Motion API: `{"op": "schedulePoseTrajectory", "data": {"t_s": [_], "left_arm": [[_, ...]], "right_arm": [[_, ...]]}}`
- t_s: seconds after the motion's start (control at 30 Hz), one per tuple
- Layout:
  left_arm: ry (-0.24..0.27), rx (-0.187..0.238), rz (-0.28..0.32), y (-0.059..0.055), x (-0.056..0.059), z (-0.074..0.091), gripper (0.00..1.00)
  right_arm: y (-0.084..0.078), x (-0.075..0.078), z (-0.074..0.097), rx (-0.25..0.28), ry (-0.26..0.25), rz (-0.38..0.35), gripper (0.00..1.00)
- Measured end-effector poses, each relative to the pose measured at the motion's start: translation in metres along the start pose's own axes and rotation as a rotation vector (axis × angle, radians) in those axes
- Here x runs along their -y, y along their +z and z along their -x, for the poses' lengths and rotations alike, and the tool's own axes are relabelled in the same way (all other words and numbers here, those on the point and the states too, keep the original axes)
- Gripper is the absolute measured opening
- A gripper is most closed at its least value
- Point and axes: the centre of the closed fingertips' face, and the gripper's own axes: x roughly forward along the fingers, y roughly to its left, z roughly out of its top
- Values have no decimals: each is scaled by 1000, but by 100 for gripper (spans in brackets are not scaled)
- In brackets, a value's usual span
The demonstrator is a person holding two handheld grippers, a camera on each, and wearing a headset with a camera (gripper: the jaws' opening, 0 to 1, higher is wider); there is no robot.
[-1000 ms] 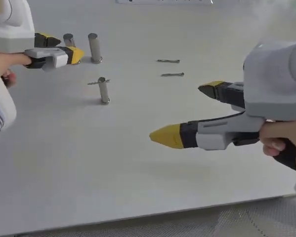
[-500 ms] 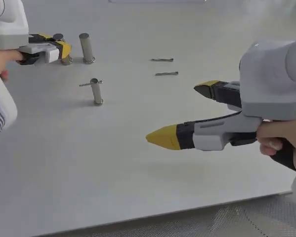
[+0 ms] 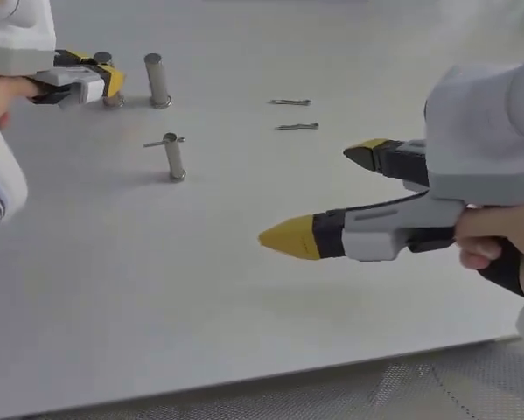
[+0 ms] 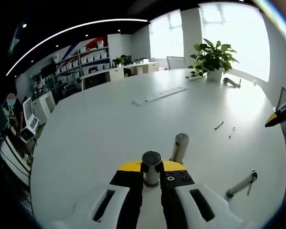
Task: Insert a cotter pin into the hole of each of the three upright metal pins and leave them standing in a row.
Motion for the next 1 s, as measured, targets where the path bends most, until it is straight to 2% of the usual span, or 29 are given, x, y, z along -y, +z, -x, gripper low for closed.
{"op": "schedulePoseTrajectory", "data": {"t_s": [0.1, 0.13, 0.27, 0.37, 0.5, 0.6, 0.63, 0.73, 1.0], "left_arm": [[6, 8, -11, 8, 1, 7, 9], [6, 10, -13, 5, -2, 4, 9], [-2, 46, -9, 22, 0, 17, 9], [-12, 78, -7, 34, 9, 28, 9], [-45, 105, -11, 45, 20, 34, 9], [-63, 129, -53, 54, 37, 44, 9], [-67, 131, -53, 56, 40, 46, 9], [-103, 155, -53, 67, 59, 55, 9], [-178, 178, -93, 85, 99, 63, 9]], "right_arm": [[3, -1, 0, 18, 5, -8, 94], [4, -1, 1, 18, 6, -5, 94], [6, -2, 1, 23, 10, 5, 94], [9, -2, 3, 30, 10, 9, 94], [12, -3, 5, 43, 10, 15, 94], [15, -4, 7, 55, 10, 13, 94], [15, -3, 8, 56, 8, 13, 95], [16, -1, 10, 61, -4, 21, 94], [20, 2, 15, 95, -5, 10, 94]]}}
